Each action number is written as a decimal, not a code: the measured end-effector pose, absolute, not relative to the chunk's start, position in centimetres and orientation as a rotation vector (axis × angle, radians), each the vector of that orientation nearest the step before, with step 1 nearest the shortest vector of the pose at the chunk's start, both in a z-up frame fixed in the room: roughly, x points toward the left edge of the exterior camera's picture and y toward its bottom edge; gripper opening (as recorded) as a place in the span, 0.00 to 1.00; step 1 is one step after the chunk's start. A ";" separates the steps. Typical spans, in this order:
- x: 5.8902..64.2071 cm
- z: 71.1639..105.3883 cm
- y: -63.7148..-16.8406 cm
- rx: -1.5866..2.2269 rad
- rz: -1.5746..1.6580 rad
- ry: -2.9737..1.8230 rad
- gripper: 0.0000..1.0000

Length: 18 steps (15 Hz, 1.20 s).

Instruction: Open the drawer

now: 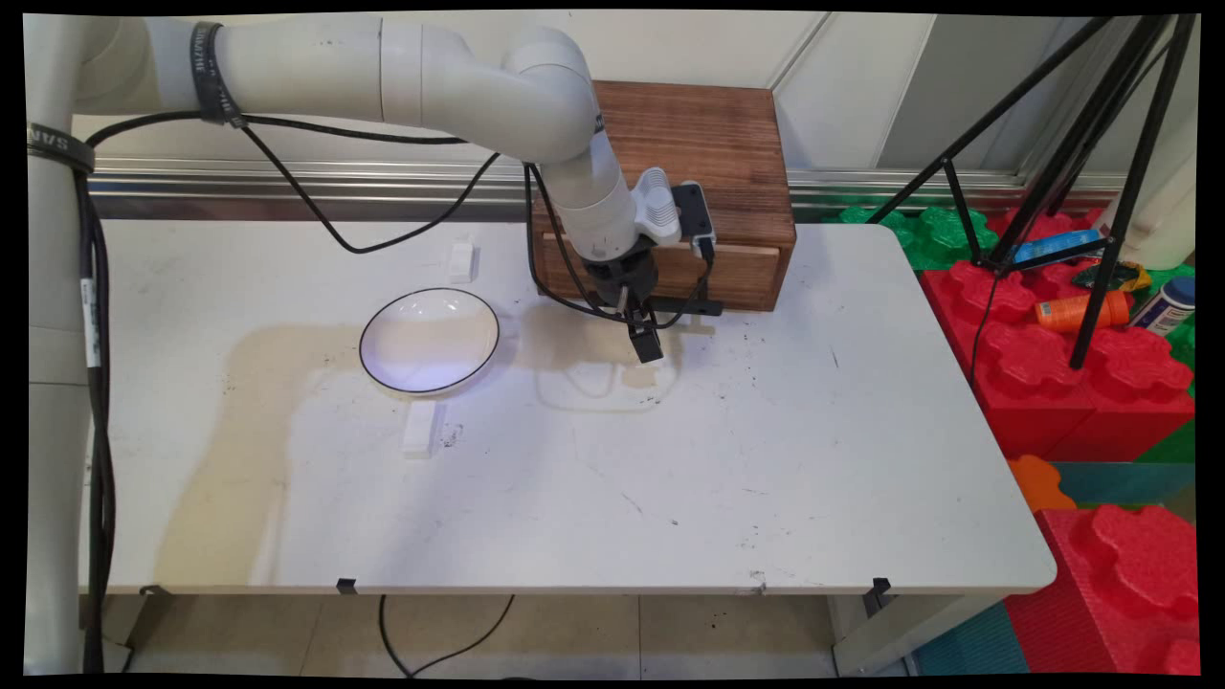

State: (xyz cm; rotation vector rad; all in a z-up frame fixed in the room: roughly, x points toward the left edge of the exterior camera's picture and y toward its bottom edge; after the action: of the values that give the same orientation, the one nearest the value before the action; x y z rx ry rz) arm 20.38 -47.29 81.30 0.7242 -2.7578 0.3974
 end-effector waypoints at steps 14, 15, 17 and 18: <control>19.1 81.7 -43.3 0.673 0.359 -2.794 1.00; 19.0 81.8 -42.7 0.668 0.354 -2.798 1.00; 18.9 81.9 -41.6 0.658 0.345 -2.804 1.00; 18.8 82.0 -41.1 0.653 0.339 -2.807 1.00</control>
State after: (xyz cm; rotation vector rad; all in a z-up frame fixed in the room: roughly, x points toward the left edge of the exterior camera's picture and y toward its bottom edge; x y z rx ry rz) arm 18.77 -41.06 81.97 0.6533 -2.8069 0.3392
